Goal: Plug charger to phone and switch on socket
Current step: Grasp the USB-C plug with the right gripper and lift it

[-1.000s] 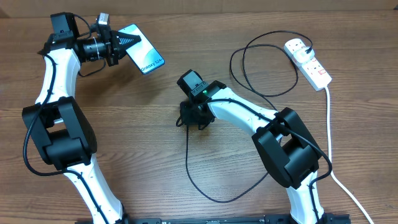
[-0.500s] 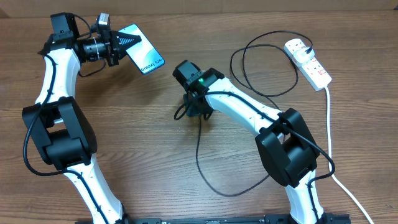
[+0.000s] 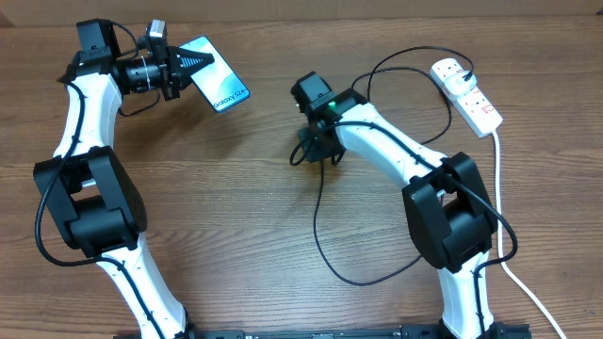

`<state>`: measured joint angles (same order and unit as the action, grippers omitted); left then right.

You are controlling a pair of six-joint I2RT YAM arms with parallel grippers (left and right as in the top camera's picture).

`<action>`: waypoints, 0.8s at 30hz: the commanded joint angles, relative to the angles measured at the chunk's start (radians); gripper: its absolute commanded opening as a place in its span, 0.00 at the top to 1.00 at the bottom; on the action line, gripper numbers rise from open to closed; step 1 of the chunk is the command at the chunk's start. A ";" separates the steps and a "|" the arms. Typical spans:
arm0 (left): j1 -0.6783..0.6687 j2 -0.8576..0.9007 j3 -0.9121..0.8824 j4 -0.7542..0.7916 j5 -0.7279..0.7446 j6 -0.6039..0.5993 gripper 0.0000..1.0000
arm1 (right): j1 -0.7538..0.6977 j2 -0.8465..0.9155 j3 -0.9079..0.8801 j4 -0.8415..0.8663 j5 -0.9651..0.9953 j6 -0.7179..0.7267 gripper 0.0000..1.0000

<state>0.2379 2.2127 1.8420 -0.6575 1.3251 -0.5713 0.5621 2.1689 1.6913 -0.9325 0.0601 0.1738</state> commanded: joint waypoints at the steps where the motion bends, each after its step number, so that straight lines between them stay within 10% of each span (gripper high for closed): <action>1: -0.007 -0.009 0.019 0.004 0.051 -0.008 0.96 | -0.019 0.002 -0.026 0.000 -0.085 -0.057 0.96; 24: -0.012 -0.009 0.019 0.004 0.042 -0.010 0.96 | -0.043 0.045 -0.020 -0.084 -0.156 -0.069 0.77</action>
<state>0.2352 2.2127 1.8420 -0.6571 1.3247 -0.5713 0.5373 2.2047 1.6642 -0.9974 -0.0376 0.0856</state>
